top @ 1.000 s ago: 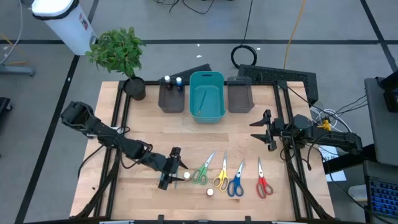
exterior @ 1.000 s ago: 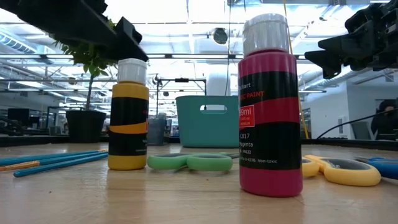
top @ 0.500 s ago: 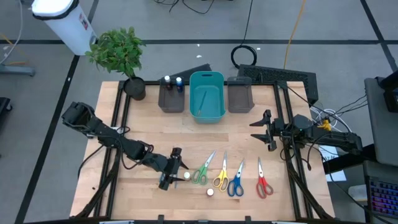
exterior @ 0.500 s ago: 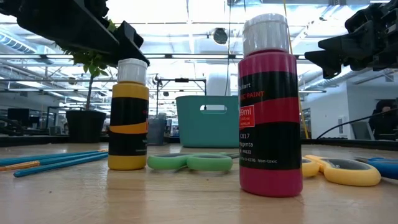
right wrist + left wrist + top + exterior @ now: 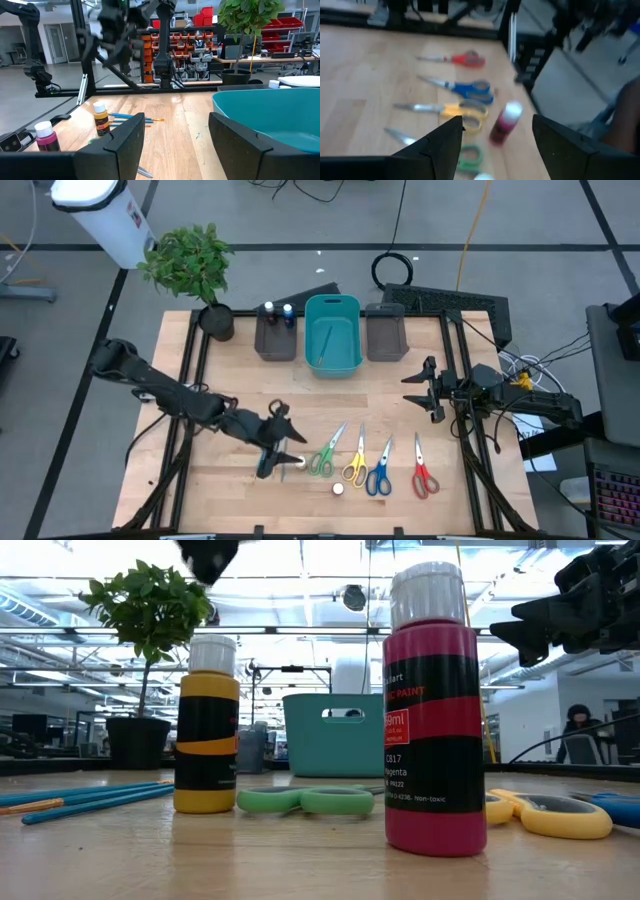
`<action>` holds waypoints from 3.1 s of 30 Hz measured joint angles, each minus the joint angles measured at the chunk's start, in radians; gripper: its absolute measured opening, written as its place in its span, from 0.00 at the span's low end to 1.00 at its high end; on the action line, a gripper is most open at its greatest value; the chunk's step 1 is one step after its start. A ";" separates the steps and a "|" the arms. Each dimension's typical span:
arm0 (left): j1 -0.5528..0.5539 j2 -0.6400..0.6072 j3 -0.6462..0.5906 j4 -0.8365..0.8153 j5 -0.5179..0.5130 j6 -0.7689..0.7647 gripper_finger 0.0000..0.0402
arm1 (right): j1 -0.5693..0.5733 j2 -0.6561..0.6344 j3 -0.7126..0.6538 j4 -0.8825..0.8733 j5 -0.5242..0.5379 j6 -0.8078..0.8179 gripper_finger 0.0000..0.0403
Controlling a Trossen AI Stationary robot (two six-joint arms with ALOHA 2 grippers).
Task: Pick & Place Paint Supplies
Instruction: Put the yellow paint bottle into the left black bin
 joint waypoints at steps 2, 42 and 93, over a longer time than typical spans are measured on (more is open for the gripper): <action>0.001 0.001 0.053 -0.017 0.001 0.004 0.62 | 0.000 0.000 0.000 0.000 0.000 0.000 0.53; 0.179 0.112 0.258 -0.243 0.020 0.174 0.62 | 0.000 0.010 0.000 0.000 0.000 0.000 0.53; 0.000 0.227 0.257 0.128 -0.044 0.139 0.62 | 0.000 0.009 0.000 0.000 0.000 0.000 0.53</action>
